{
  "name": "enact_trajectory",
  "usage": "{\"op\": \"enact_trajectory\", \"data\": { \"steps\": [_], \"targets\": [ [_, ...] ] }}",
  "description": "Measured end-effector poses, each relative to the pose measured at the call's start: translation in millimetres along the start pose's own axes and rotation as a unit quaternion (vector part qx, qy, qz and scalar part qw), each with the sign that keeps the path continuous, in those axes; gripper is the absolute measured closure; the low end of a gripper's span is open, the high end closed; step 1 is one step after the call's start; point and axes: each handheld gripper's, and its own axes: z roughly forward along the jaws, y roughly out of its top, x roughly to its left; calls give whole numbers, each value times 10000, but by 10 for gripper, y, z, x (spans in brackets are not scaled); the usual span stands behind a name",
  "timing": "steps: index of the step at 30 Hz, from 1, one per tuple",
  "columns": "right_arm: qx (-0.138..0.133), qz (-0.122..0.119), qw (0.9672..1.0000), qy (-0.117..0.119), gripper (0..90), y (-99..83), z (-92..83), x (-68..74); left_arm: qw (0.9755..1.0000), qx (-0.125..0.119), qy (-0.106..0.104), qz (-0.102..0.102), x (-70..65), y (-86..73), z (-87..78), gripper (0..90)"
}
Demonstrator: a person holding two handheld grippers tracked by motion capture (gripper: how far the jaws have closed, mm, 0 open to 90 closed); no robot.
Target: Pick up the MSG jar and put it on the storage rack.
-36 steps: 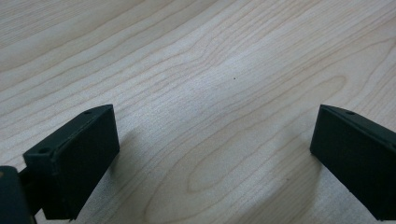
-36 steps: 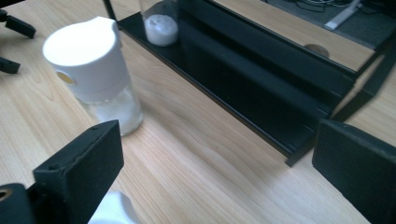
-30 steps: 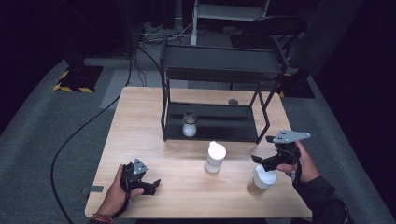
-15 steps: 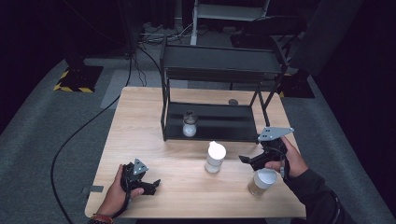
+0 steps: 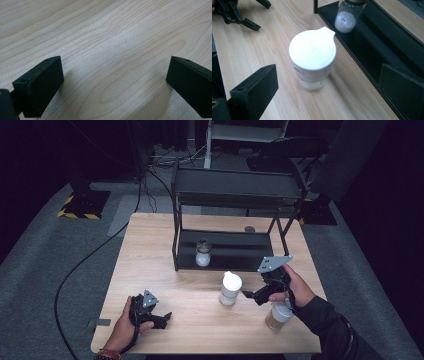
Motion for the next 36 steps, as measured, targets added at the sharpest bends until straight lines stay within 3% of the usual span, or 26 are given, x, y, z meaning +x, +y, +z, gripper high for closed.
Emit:
{"op": "enact_trajectory", "data": {
  "steps": [20, 36],
  "targets": [
    [492, -80, 9986, 155, 30, 321, 388, 61, 10000, 1, 0, 1, 0, 0, 0, 12],
    [870, -60, 9959, 235, 36, 446, 627, 87, 10000, 1, 0, 2, 0, 0, 0, 12]
  ]
}}
